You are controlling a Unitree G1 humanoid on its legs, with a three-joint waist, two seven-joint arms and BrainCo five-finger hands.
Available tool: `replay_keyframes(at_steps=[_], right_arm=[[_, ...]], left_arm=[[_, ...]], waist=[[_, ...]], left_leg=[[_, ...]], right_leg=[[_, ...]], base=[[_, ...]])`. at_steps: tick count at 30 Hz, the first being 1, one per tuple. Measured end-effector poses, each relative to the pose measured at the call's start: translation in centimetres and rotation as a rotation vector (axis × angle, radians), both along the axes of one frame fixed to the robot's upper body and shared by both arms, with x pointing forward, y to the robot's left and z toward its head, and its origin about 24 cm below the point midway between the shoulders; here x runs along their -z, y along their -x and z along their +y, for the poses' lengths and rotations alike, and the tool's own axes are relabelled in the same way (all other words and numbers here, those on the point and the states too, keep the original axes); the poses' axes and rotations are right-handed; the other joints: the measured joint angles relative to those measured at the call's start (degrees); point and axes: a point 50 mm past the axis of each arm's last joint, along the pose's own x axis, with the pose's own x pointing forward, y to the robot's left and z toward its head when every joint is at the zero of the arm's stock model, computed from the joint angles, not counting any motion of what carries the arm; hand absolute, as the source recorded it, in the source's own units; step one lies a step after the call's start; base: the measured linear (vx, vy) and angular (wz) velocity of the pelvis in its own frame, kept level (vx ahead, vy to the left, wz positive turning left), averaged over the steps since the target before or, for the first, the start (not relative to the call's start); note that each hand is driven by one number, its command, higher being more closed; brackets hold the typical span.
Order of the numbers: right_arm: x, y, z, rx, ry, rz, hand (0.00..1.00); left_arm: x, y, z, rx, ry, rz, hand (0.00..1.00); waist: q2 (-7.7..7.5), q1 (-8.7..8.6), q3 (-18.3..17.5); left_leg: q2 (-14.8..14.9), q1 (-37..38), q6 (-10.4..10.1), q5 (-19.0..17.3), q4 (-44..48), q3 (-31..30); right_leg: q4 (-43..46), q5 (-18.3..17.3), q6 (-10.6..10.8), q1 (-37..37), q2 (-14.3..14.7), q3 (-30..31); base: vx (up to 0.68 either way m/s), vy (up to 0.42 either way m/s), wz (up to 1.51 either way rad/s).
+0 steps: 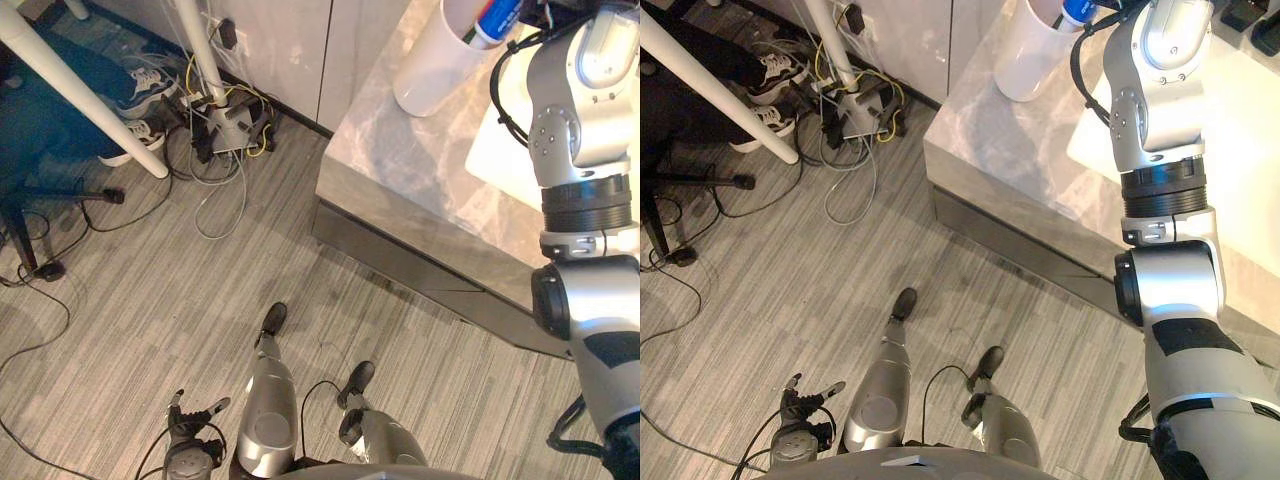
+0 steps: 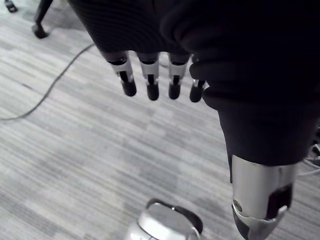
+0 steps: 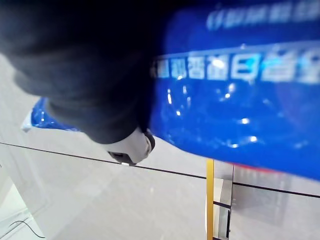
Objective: Organize washtable
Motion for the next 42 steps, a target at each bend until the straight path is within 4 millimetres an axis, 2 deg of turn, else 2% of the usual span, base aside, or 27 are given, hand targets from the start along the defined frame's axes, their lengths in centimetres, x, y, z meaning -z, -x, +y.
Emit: replay_keyframes(at_steps=[8, 22, 23, 26, 29, 42], right_arm=[[0.2, 0.4, 1.3, -0.047, 0.033, -0.018, 1.0], [0.8, 0.4, 2.5, -0.044, 0.102, -0.018, 1.0], [0.9, 0.4, 2.5, -0.043, 0.103, -0.016, 0.0], [2.1, -0.1, 2.2, -0.036, 0.106, 0.021, 0.0], [2.9, -0.5, 2.3, -0.043, 0.102, 0.048, 0.0], [2.9, -0.5, 2.3, -0.037, 0.104, 0.048, 0.0]], left_arm=[[0.0, 0.0, 0.0, -0.003, -0.001, 0.001, 0.0], [0.0, 0.1, 0.1, -0.012, -0.008, 0.008, 0.0], [0.0, 0.1, 0.1, -0.012, -0.008, 0.008, 0.0], [0.1, 0.1, 0.1, -0.011, -0.008, 0.009, 0.0], [0.1, 0.1, 0.1, -0.011, -0.009, 0.01, 0.0], [0.1, 0.2, 0.1, -0.014, -0.012, 0.012, 0.0]], waist=[[-0.03, 0.01, 0.0], [-0.46, -0.05, -0.3], [-0.58, -0.05, -0.4], [-1.21, -0.06, -1.5], [-1.15, -0.14, -2.8], [-1.85, -0.22, -3.9]], left_leg=[[0.0, 0.0, 0.0, 0.0, 0.0, -0.1], [0.0, 0.2, 0.0, 0.0, 0.0, 0.0], [0.0, 0.3, 0.0, 0.0, 0.0, 0.0], [0.0, 0.2, 0.0, 0.0, -0.1, 0.0], [0.0, 0.3, 0.0, 0.0, -0.1, 0.1], [0.1, 0.9, -0.1, 0.1, -0.8, 0.3]], right_leg=[[0.0, 0.0, 0.0, 0.1, 0.0, 0.0], [0.0, 0.0, 0.0, 0.2, 0.0, 0.0], [0.0, 0.0, 0.0, 0.2, 0.0, 0.0], [0.0, 0.0, 0.0, 0.2, 0.0, 0.1], [0.0, 0.0, 0.0, 0.2, 0.0, 0.2], [0.1, 0.1, -0.1, 0.2, 0.0, 0.4]], base=[[0.0, 0.0, 0.0], [0.0, 0.0, 0.0], [0.0, 0.0, 0.0], [0.0, 0.0, 0.0], [0.0, 0.0, 0.0], [0.0, 0.0, 0.0]])
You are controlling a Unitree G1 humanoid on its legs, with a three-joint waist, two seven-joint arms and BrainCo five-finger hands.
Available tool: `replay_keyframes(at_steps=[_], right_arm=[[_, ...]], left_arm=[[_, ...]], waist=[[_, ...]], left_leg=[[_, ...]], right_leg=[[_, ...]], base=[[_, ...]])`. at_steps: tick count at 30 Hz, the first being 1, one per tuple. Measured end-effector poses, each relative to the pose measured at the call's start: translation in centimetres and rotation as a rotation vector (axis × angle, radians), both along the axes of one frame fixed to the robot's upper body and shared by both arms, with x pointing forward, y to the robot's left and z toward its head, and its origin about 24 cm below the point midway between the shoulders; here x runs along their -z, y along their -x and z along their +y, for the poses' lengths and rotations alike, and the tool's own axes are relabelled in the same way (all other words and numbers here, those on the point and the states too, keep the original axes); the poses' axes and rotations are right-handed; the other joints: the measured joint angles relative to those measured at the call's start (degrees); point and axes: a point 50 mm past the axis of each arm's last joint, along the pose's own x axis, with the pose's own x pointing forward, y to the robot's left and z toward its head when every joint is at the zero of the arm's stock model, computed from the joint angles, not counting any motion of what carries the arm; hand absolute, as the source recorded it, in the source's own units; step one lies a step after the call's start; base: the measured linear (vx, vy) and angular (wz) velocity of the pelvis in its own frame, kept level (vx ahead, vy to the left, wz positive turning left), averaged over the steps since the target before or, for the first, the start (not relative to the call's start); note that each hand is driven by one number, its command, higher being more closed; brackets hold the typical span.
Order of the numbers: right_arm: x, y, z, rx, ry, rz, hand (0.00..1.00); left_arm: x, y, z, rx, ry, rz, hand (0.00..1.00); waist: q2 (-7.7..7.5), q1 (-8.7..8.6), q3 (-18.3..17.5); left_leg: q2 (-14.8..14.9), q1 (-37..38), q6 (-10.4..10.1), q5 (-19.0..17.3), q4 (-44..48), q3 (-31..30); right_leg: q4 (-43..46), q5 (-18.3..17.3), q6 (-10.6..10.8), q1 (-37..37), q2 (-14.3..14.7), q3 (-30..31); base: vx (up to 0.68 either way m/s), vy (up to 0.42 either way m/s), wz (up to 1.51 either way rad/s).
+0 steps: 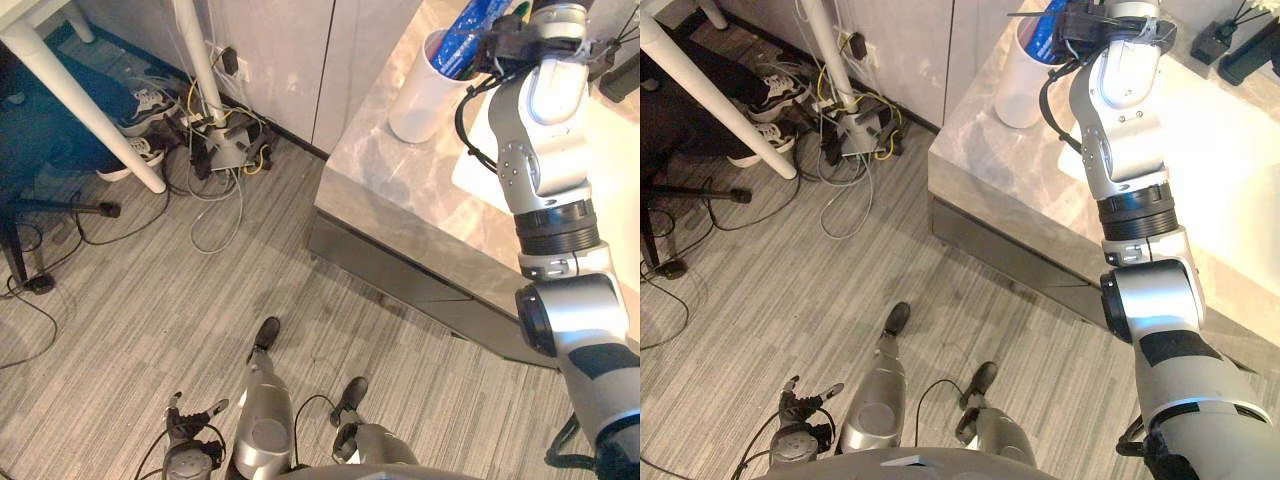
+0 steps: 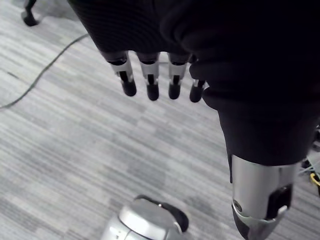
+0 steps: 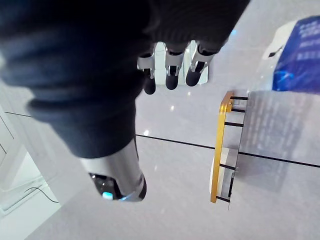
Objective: Organize washtable
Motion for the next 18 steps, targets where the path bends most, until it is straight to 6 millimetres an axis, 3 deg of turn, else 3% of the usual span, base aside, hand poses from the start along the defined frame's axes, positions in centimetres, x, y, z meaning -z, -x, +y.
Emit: replay_keyframes(at_steps=[12, 18], right_arm=[[-0.1, 0.3, -0.6, 0.009, -0.032, -0.015, 0.0], [2.0, 2.2, -4.4, 0.056, -0.147, -0.066, 0.0]], left_arm=[[0.0, 0.0, 0.0, -0.002, 0.0, 0.003, 0.0], [0.2, 0.3, 0.0, 0.007, 0.002, 0.024, 0.0]], waist=[[-0.35, -0.41, -0.2], [-0.9, -1.65, -1.7]], left_leg=[[0.0, 0.3, 0.0, 0.0, -0.2, 0.2], [0.0, 1.5, 0.0, 0.0, -0.7, 0.7]], right_leg=[[0.0, 0.0, 0.0, 0.1, -0.1, 0.1], [-0.1, 0.0, 0.0, 1.0, -0.2, 0.3]], base=[[0.0, 0.0, 0.0], [0.0, 0.001, -0.01]])
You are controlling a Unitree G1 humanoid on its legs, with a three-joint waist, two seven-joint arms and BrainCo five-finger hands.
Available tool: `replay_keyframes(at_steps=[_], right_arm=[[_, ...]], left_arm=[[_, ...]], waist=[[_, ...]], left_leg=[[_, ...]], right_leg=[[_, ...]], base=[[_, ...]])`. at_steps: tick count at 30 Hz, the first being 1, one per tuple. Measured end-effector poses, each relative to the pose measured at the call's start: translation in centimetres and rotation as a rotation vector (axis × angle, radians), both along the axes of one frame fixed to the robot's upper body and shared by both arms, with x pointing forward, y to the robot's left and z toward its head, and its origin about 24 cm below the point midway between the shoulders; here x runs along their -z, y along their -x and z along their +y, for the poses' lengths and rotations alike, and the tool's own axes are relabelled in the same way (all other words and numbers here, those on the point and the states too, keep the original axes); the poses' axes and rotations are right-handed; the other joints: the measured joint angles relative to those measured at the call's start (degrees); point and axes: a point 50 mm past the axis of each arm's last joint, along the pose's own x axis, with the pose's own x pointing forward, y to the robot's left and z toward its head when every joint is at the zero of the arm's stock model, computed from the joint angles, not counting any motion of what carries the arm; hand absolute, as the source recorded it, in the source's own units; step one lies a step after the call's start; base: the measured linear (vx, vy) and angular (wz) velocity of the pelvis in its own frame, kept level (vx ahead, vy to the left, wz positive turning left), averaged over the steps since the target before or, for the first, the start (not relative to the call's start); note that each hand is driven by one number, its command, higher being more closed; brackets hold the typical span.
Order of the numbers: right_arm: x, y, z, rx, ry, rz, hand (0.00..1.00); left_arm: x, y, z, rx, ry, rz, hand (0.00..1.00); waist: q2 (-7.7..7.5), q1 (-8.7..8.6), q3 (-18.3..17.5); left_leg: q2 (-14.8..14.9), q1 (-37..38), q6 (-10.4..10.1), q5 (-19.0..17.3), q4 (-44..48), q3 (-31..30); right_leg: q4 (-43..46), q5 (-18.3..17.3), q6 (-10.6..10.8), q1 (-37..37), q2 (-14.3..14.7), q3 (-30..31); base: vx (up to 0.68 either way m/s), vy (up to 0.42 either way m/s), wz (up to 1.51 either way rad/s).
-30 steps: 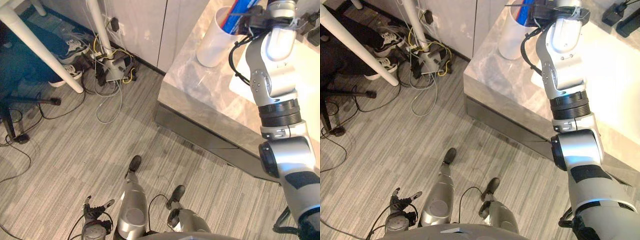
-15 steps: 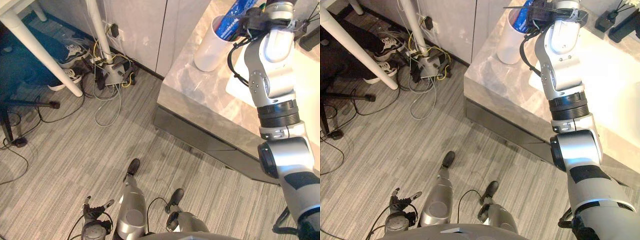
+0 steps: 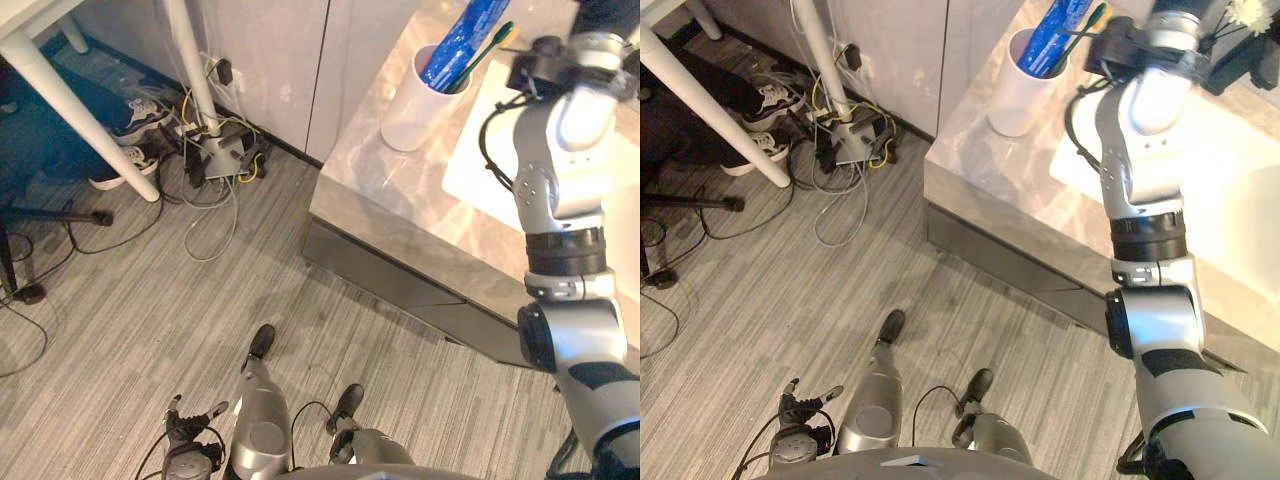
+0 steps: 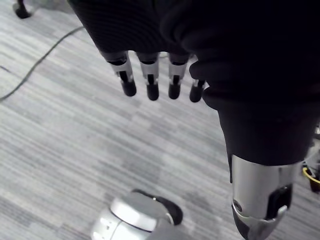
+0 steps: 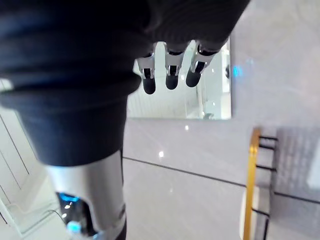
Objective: Organize washtable
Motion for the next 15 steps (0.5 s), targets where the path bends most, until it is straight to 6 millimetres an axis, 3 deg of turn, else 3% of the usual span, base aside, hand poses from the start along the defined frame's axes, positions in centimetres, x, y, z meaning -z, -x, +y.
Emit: replay_keyframes(at_steps=[3, 8, 12, 15], right_arm=[[1.5, 1.1, -2.4, 0.048, -0.059, -0.02, 0.0], [4.2, 4.7, -7.4, 0.211, -0.151, -0.067, 0.0], [8.9, 8.0, -12.7, 0.436, -0.242, 0.022, 0.0], [11.7, 10.1, -15.1, 0.563, -0.316, 0.089, 0.0]], left_arm=[[0.4, 0.6, -0.1, 0.014, 0.009, 0.036, 0.0], [0.6, 0.8, -0.2, 0.038, 0.01, 0.055, 0.0], [0.7, 1.0, -0.3, 0.046, 0.019, 0.071, 0.0], [0.8, 1.2, -0.2, 0.04, 0.02, 0.08, 0.0]], waist=[[0.2, -1.35, -1.7], [0.68, -3.14, -4.0], [1.99, -4.84, -7.2], [2.78, -5.94, -8.4]], left_leg=[[0.0, 0.6, 0.1, -0.1, -0.2, 0.6], [0.1, 2.6, 0.2, -0.1, -1.3, 2.1], [-0.1, 4.6, 0.3, 0.0, -2.7, 3.4], [-0.1, 5.9, 0.4, -0.1, -2.7, 4.0]], right_leg=[[0.0, 0.0, 0.0, 0.1, -0.1, 0.8], [0.1, 0.0, 0.1, 0.6, -0.3, 2.2], [0.2, -0.3, 0.5, 1.2, -0.7, 3.1], [0.3, -0.4, 0.6, 1.9, -0.9, 3.8]], base=[[-0.01, 0.003, -0.12], [0.0, 0.006, -0.14], [0.03, 0.007, -0.14], [0.04, 0.0, -0.14]])
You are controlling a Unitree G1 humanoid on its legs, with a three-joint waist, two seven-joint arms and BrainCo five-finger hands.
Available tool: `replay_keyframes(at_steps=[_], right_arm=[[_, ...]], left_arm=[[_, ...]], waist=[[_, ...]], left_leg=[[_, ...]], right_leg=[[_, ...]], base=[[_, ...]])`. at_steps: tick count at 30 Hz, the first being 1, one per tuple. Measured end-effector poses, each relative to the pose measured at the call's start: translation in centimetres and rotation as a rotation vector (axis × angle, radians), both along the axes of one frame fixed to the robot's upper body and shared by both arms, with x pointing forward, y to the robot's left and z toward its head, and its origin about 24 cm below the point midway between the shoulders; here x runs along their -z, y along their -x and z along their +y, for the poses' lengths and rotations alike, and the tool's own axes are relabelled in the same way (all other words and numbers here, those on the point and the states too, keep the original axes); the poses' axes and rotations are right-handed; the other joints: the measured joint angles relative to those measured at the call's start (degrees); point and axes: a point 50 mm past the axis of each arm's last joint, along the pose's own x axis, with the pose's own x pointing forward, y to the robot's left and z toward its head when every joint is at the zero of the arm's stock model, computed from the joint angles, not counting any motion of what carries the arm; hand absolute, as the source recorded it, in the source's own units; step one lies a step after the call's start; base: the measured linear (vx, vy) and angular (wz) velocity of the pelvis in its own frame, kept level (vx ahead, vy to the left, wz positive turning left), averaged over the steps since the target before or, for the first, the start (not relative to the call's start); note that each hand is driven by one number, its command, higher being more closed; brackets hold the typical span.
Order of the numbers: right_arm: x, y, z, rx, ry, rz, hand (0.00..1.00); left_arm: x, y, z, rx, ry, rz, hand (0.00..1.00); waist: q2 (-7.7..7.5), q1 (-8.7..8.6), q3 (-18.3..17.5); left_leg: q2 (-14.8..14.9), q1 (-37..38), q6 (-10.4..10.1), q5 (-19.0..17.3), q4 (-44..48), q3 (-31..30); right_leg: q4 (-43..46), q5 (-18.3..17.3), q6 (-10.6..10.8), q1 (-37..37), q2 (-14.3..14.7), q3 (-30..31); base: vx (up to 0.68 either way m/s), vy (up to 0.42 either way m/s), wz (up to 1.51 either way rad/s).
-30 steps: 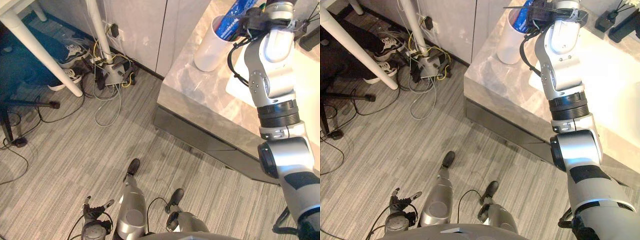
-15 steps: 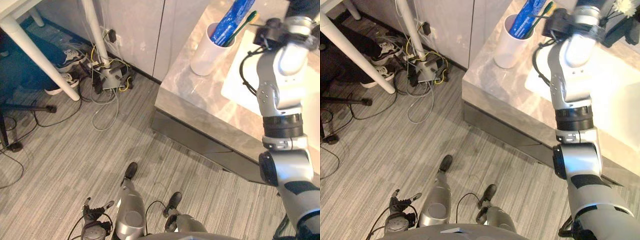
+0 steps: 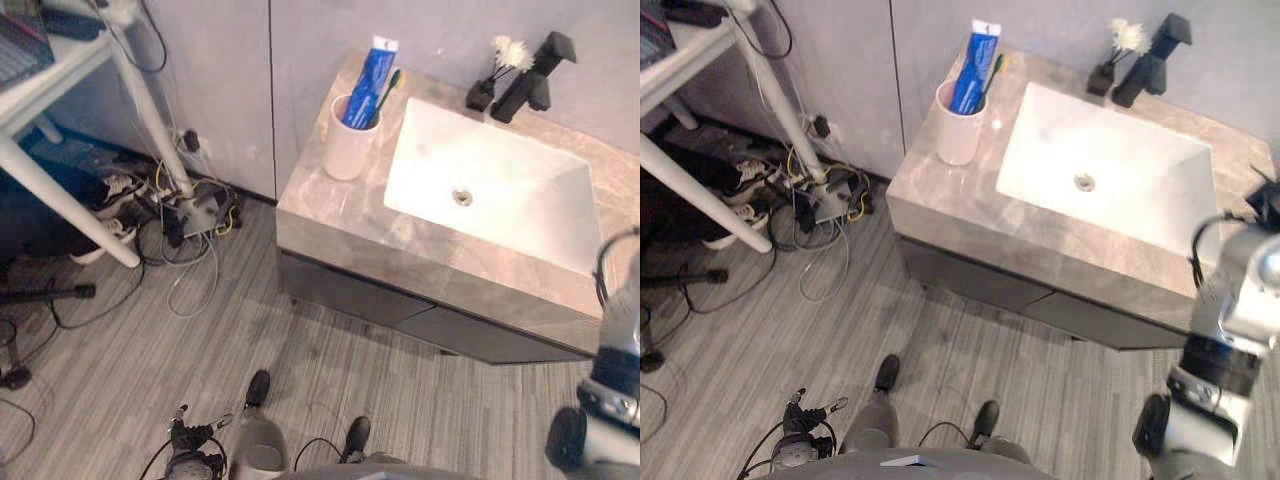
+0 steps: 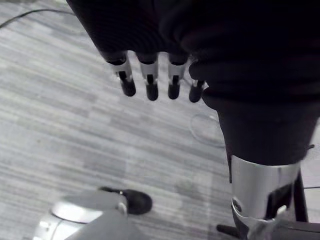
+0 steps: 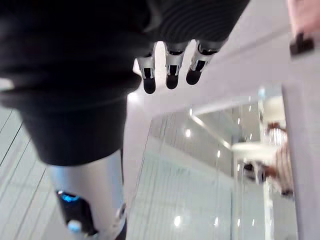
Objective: Organize washtable
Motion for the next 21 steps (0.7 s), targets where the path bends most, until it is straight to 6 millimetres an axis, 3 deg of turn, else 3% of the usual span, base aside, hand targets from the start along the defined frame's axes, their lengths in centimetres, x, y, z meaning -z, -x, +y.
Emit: replay_keyframes(at_steps=[5, 9, 12, 15, 20, 21], right_arm=[[6.4, 4.9, -3.4, 0.277, -0.188, 0.199, 0.0], [12.0, 7.3, -3.0, 0.374, -0.333, 0.404, 0.0], [17.2, 9.6, -1.0, 0.391, -0.469, 0.589, 0.0], [20.9, 10.0, 2.2, 0.302, -0.557, 0.747, 0.0], [23.2, 9.7, 4.9, 0.134, -0.51, 0.923, 0.0], [25.1, 10.1, 5.8, 0.087, -0.536, 1.014, 0.0]], left_arm=[[0.5, 0.9, 0.1, -0.006, -0.005, 0.053, 0.0], [0.6, 1.0, -0.1, 0.0, -0.006, 0.067, 0.0], [0.9, 1.4, -0.7, -0.046, 0.02, 0.066, 0.0], [1.4, 1.9, -1.9, -0.083, 0.055, 0.081, 0.0], [1.6, 1.8, -3.2, -0.101, 0.073, 0.082, 0.0], [1.7, 1.8, -3.3, -0.098, 0.072, 0.085, 0.0]], waist=[[2.06, -2.73, -2.8], [2.74, -3.43, -4.0], [3.09, -3.78, -5.8], [3.66, -4.72, -6.0], [5.74, -4.89, -6.5], [5.93, -4.81, -6.8]], left_leg=[[0.1, 1.8, 0.1, -0.4, -0.1, 1.6], [0.1, 3.7, 0.1, -1.2, -0.6, 2.8], [0.1, 4.3, 0.1, -1.6, -0.6, 4.1], [0.0, 6.2, 0.2, -2.1, -0.6, 4.8], [0.0, 7.7, 0.3, -2.4, -0.6, 5.8], [0.2, 8.3, 0.2, -2.6, -0.6, 5.8]], right_leg=[[0.2, -0.2, 0.2, 0.7, -0.1, 1.4], [0.7, -0.9, 0.4, 1.3, -0.3, 2.4], [1.0, -1.7, 0.0, 1.5, -0.5, 2.6], [1.4, -1.9, -0.2, 2.7, -0.8, 2.8], [2.6, -2.6, -0.1, 3.2, -1.1, 2.8], [3.6, -3.3, -0.2, 3.3, -1.1, 2.8]], base=[[0.0, 0.001, -0.15], [-0.03, 0.011, -0.16], [-0.01, 0.013, -0.07], [0.0, 0.012, -0.08], [-0.01, 0.011, -0.09], [0.0, 0.0, 0.0]])
